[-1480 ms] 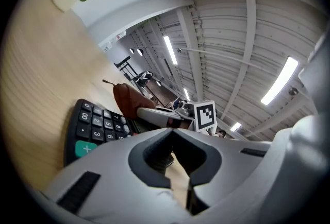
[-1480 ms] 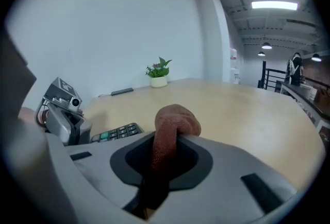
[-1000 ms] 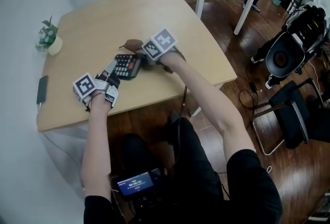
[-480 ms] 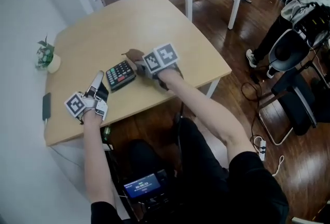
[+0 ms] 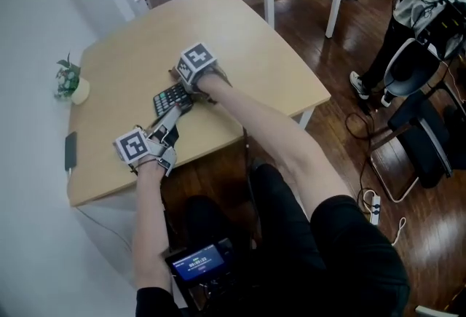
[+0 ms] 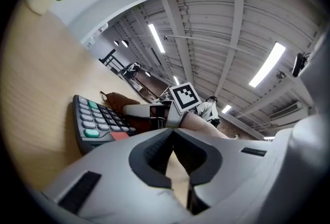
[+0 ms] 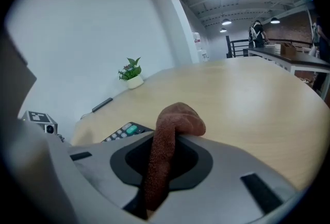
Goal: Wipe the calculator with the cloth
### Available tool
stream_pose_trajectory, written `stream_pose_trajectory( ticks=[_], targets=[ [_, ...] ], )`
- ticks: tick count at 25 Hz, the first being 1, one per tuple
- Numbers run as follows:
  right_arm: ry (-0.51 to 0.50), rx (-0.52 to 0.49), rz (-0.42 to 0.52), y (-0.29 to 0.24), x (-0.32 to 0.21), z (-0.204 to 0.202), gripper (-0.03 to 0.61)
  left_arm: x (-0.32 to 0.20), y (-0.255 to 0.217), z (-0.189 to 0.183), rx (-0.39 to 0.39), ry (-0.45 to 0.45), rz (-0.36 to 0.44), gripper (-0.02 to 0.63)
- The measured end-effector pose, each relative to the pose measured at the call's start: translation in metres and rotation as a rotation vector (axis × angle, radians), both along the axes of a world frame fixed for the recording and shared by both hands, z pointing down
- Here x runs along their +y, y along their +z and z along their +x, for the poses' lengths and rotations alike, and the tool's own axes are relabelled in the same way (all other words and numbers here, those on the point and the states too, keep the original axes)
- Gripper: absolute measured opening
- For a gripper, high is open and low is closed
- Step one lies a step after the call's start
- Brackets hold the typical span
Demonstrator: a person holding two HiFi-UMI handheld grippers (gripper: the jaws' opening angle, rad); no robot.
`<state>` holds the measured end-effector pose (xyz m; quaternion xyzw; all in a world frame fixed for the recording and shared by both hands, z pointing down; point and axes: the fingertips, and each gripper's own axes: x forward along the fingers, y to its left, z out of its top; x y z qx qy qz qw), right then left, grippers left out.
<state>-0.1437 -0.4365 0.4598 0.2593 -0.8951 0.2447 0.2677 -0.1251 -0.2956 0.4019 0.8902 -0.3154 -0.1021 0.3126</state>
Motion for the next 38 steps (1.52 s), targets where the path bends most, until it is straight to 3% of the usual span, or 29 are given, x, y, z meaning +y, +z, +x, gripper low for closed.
stream_pose_trajectory(
  ticks=[7, 12, 14, 19, 22, 26, 31, 38],
  targets=[
    [-0.052, -0.122, -0.109, -0.01, 0.074, 0.033, 0.058, -0.003, -0.003, -0.003, 0.024, -0.004, -0.022, -0.006],
    [-0.179, -0.186, -0.189, -0.019, 0.149, 0.057, 0.057, -0.005, -0.006, -0.003, 0.077, 0.002, -0.038, -0.005],
    [-0.162, -0.193, -0.159, -0.026, 0.14, 0.063, 0.057, -0.004, -0.007, -0.002, 0.094, 0.007, -0.049, -0.005],
    [0.015, -0.171, -0.051, -0.029, 0.046, 0.051, 0.057, -0.002, -0.008, 0.001, 0.12, 0.027, -0.043, -0.002],
    [0.067, -0.132, -0.087, -0.01, 0.006, 0.029, 0.057, -0.002, -0.006, -0.001, 0.108, 0.02, -0.034, -0.002],
    [0.029, -0.133, -0.204, -0.004, 0.008, 0.01, 0.058, -0.005, -0.001, -0.005, 0.086, -0.005, -0.052, -0.002],
    [-0.027, -0.202, -0.28, -0.012, 0.06, 0.027, 0.058, -0.006, -0.002, -0.006, 0.072, -0.003, -0.044, -0.002],
    [-0.076, -0.376, -0.287, -0.041, 0.165, 0.047, 0.058, -0.005, -0.007, -0.004, 0.1, 0.003, -0.038, -0.005]
  ],
)
